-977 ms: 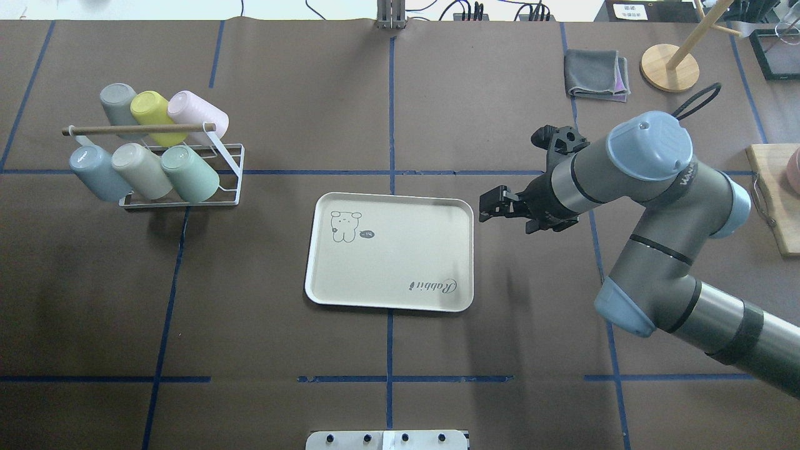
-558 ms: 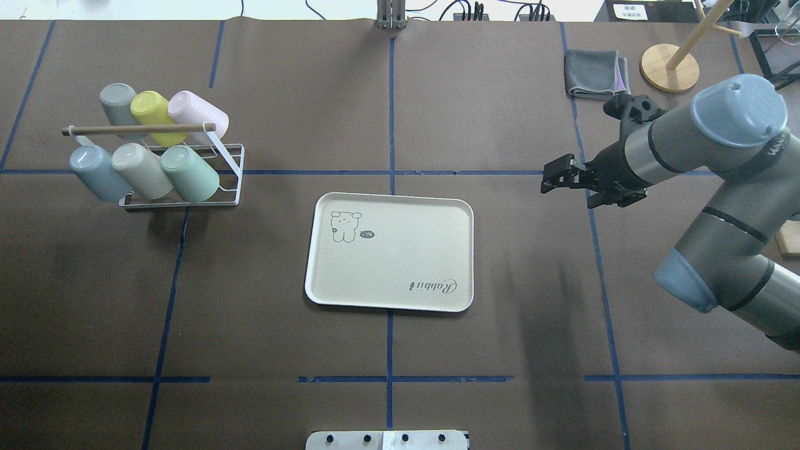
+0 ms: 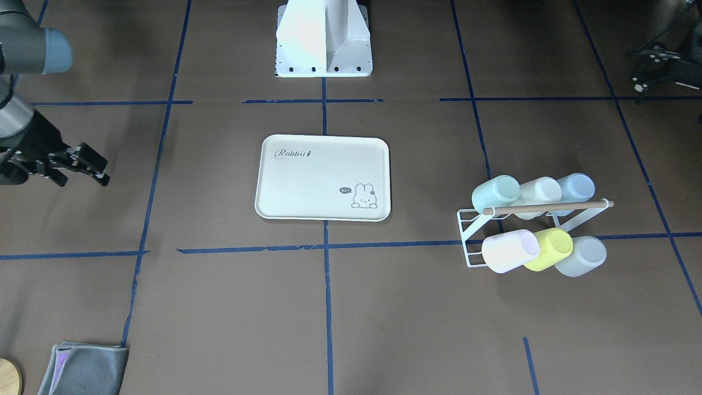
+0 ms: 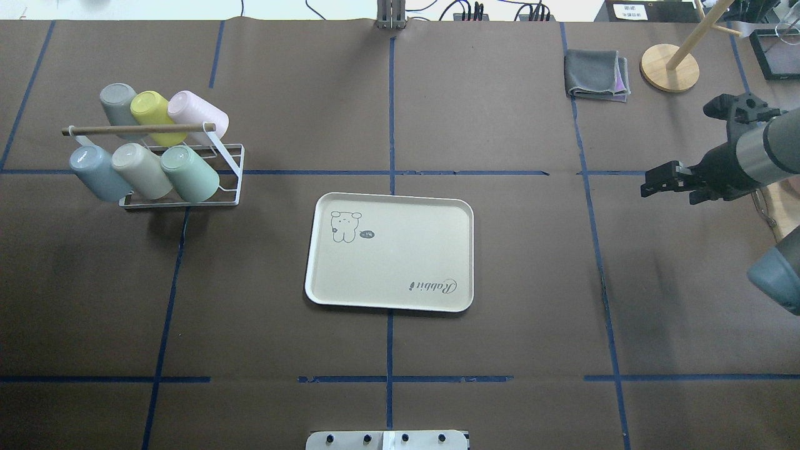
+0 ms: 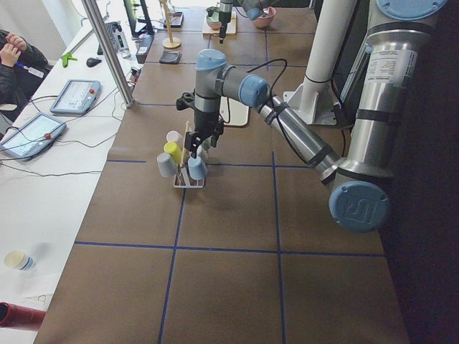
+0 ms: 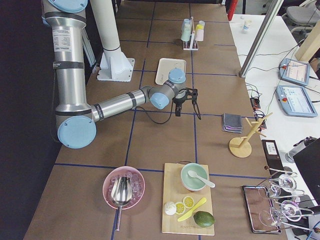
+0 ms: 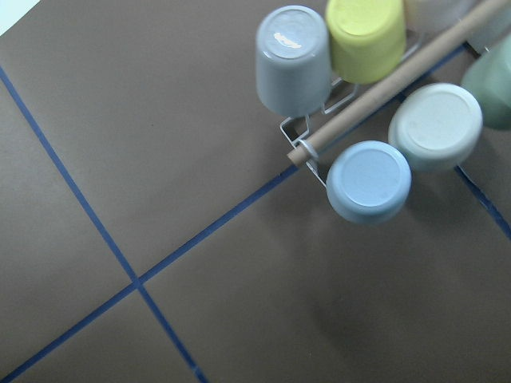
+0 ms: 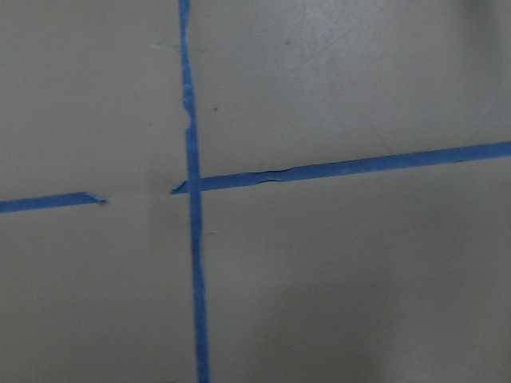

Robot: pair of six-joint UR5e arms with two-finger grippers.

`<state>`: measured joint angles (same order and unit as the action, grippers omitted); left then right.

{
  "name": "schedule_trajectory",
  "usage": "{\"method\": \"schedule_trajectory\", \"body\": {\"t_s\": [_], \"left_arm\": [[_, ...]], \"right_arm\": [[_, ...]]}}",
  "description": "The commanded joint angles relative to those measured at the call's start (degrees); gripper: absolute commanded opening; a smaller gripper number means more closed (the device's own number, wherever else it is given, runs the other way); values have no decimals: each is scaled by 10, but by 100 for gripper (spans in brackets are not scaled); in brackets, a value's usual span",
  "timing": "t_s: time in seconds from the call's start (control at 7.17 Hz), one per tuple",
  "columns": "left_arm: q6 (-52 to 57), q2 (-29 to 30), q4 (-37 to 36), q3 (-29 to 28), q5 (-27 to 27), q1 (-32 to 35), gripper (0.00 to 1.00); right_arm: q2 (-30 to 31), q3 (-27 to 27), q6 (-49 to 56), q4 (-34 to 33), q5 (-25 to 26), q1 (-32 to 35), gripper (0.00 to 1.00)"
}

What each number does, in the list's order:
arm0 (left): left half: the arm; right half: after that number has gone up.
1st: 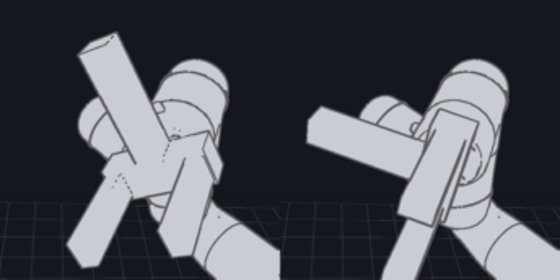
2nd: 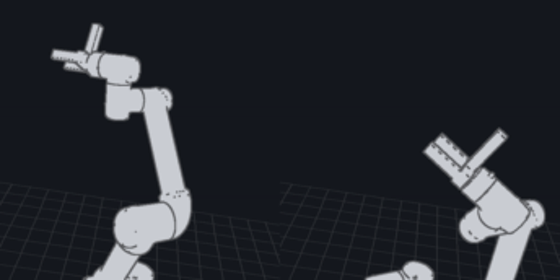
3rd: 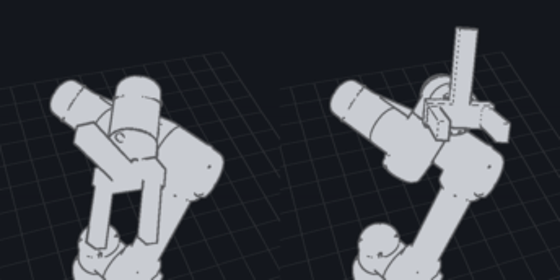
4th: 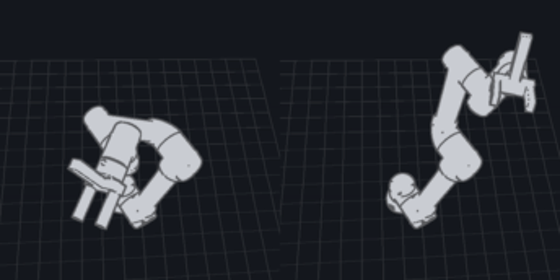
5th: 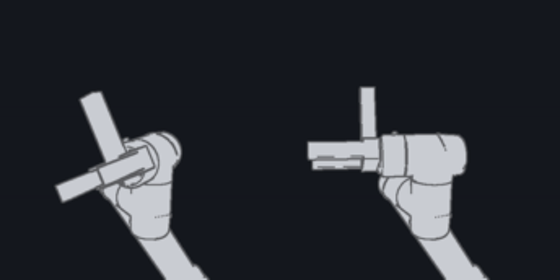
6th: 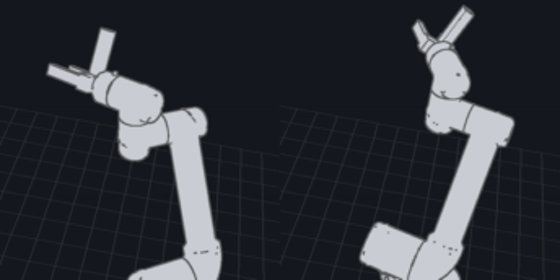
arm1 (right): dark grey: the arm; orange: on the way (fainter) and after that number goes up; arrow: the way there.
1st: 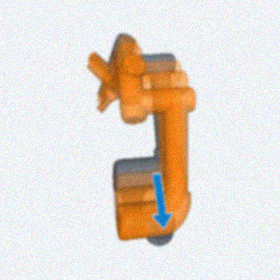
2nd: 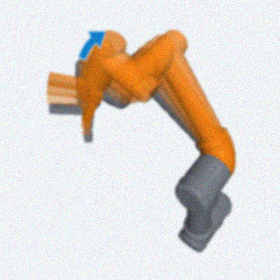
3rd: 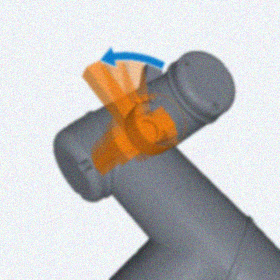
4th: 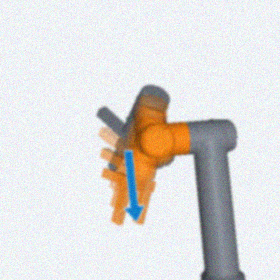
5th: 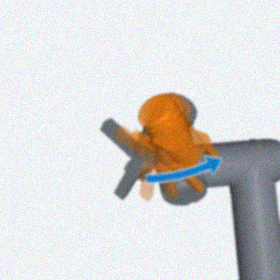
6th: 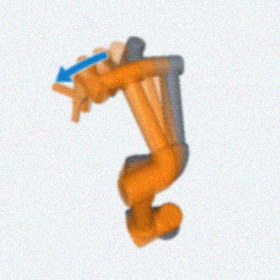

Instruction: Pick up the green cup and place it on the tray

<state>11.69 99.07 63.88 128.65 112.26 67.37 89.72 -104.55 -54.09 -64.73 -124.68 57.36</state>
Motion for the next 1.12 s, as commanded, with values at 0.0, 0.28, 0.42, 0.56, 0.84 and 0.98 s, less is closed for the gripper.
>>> {"method": "schedule_trajectory", "body": {"t_s": [0.0, 0.28, 0.42, 0.56, 0.84, 0.98], "left_arm": [[0, 34, -77, 63, -128, -85, 100], [2, 86, -143, 67, -165, -140, 100], [2, 107, -168, 67, -208, -181, 100], [3, 109, -174, 66, -308, -249, 100], [6, 111, -217, 62, -472, -382, 100], [7, 118, -248, 50, -524, -435, 100]], "right_arm": [[18, 2, 147, -70, -5, 50, 100], [13, 1, 260, -159, -5, 94, 100], [11, -1, 329, -208, -5, 116, 100], [6, 0, 384, -242, -5, 135, 100], [12, 5, 406, -245, -41, 149, 100], [14, 6, 406, -245, -55, 153, 100]]}}
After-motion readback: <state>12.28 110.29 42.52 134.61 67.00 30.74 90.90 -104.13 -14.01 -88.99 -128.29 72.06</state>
